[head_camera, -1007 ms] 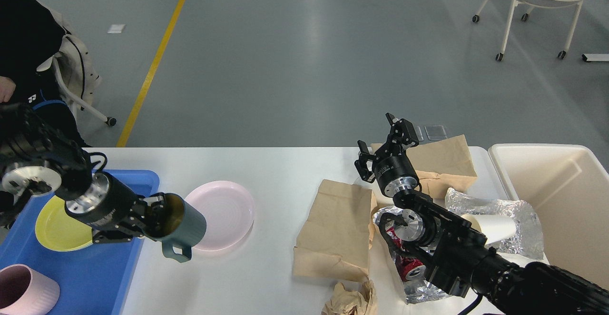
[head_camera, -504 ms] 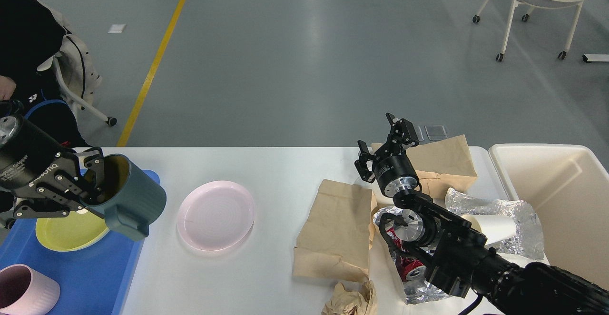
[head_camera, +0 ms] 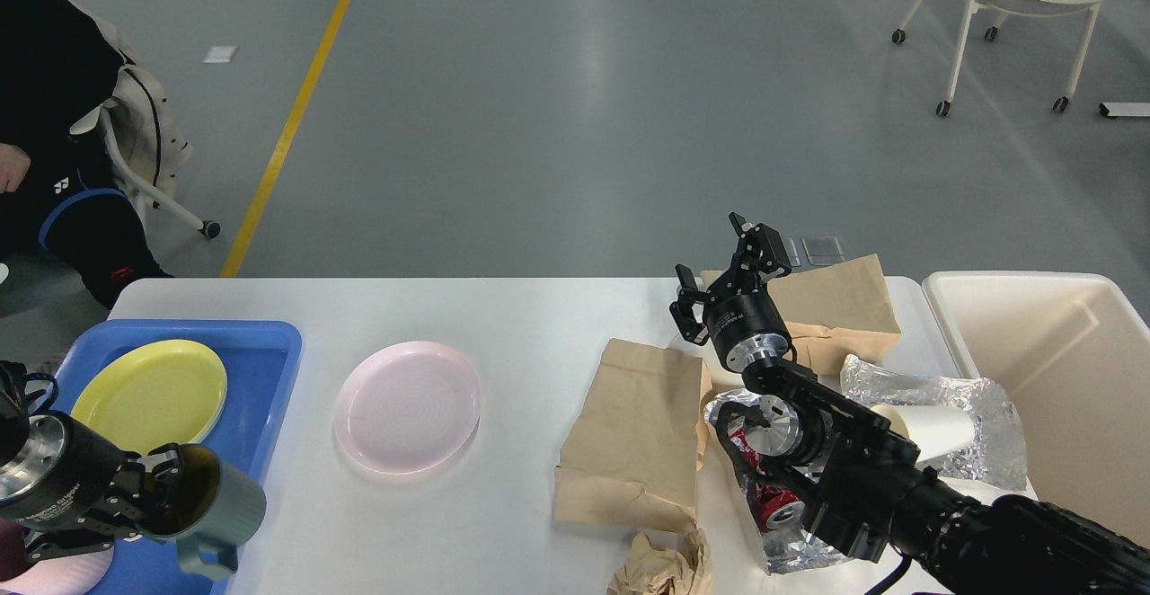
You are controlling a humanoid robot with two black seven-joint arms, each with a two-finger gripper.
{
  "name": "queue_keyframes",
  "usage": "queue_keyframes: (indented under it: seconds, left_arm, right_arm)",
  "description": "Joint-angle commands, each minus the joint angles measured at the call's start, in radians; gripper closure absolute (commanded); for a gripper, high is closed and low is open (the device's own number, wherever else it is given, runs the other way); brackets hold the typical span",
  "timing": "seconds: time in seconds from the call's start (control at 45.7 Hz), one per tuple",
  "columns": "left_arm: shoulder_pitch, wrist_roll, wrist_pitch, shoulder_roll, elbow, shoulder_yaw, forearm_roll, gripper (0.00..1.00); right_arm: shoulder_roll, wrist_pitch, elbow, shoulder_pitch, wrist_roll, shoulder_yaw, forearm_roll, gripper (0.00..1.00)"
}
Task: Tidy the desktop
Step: 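Lift the green mug and carry it into the blue tray, then lower the green mug into the tray corner and release it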
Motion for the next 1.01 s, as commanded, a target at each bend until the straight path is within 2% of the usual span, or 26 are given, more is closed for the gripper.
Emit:
queue_keyframes:
  seconds: [0.0, 0.197, 0.416, 0.613, 0.766, 0.985]
  left_arm:
    - [0.024, 0.001, 0.060, 0.016, 0.001, 0.001, -0.003, 1.00]
    - [0.096, 0.004, 0.152, 0.064, 0.009, -0.003, -0.003, 1.00]
    - [0.165, 0.016, 0.266, 0.200, 0.033, -0.071, 0.001, 1.00]
    - [0.231, 0.021, 0.278, 0.216, 0.084, -0.148, 0.001, 1.00]
    - [0.243, 0.021, 0.278, 0.217, 0.107, -0.158, 0.001, 1.00]
    - [0.296, 0.021, 0.277, 0.213, 0.133, -0.175, 0.004, 0.89]
  right_arm:
    - [0.000, 0.000, 0.000, 0.000, 0.000, 0.000, 0.000, 0.00]
    - [0.000, 0.000, 0.000, 0.000, 0.000, 0.000, 0.000, 0.00]
    - [0.000, 0.000, 0.000, 0.000, 0.000, 0.000, 0.000, 0.00]
    - [0.000, 0.000, 0.000, 0.000, 0.000, 0.000, 0.000, 0.00]
    - [0.000, 0.000, 0.000, 0.000, 0.000, 0.000, 0.000, 0.00]
    - [0.000, 0.000, 0.000, 0.000, 0.000, 0.000, 0.000, 0.00]
